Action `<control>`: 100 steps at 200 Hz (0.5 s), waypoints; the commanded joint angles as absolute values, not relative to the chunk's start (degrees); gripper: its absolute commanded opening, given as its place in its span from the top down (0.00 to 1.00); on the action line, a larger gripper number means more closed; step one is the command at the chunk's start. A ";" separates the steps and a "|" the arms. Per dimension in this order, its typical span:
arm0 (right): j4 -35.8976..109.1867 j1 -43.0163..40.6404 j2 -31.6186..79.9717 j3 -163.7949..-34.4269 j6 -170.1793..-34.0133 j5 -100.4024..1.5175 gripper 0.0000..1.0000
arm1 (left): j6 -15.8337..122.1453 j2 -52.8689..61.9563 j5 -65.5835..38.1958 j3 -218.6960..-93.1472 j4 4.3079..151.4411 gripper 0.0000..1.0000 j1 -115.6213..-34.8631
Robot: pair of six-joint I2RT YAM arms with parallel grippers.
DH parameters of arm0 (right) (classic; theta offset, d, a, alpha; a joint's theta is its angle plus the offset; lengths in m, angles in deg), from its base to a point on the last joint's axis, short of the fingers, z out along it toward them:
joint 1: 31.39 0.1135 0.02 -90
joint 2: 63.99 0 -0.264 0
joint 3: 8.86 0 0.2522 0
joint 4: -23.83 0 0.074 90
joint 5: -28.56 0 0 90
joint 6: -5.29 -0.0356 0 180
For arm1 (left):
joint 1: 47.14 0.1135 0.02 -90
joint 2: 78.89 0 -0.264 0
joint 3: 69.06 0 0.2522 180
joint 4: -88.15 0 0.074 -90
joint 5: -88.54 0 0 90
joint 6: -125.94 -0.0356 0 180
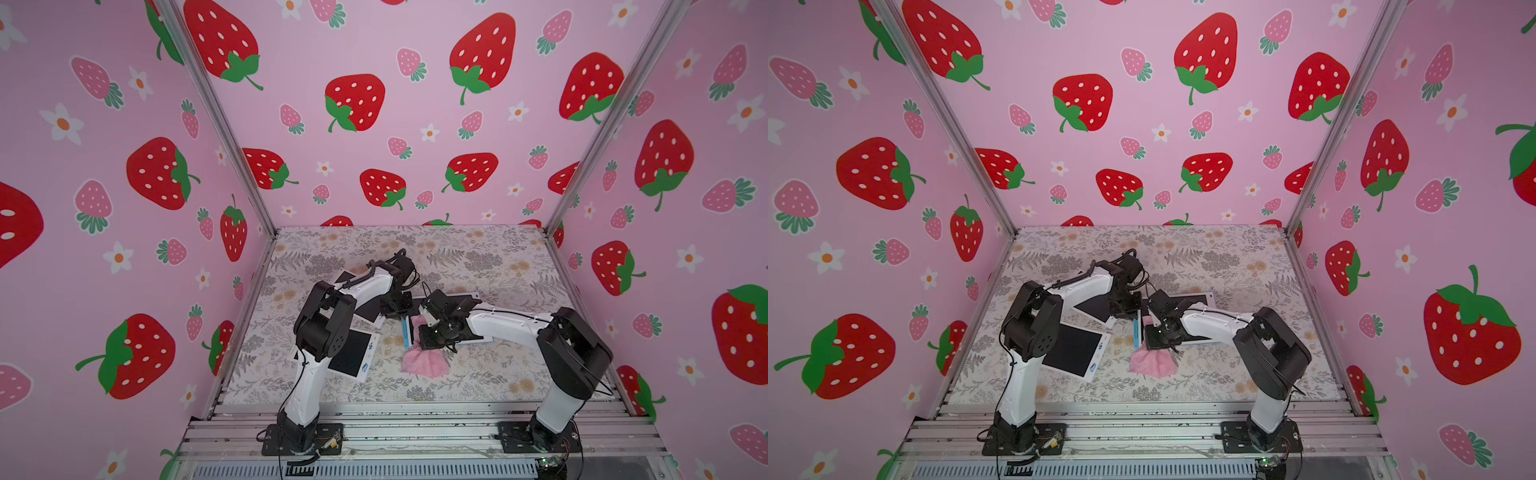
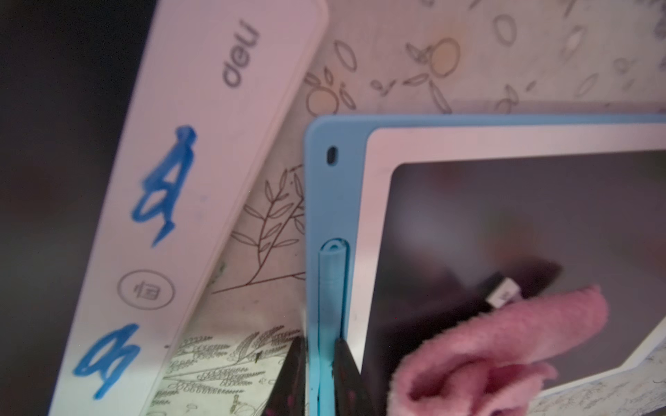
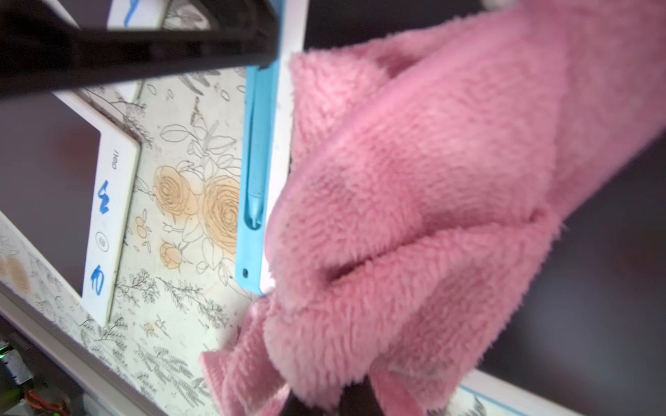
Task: Wipe the drawing tablet
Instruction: Wipe the dirt from the drawing tablet.
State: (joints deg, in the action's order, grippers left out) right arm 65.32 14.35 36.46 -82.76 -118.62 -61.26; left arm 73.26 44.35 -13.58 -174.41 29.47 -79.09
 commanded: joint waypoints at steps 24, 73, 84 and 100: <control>63.91 -0.50 27.47 -73.86 -118.35 -60.99 1.00 | 72.94 49.22 -8.88 -170.09 27.20 0.84 -78.78; 65.16 -1.87 24.76 -71.96 -116.20 -63.32 1.00 | 72.93 49.20 -8.79 -170.58 27.02 0.84 -78.70; 63.78 3.17 26.84 -74.52 -116.90 -63.79 1.00 | 72.98 49.21 -8.97 -170.62 27.06 0.84 -78.69; 59.37 10.96 30.46 -78.64 -117.01 -63.98 1.00 | 72.96 49.21 -8.95 -170.62 27.18 0.85 -78.67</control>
State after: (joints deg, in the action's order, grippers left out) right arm 64.47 1.54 26.47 -73.41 -117.25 -63.90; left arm 73.19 44.16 -14.04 -174.04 29.95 -78.89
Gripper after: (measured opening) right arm 0.066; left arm 0.158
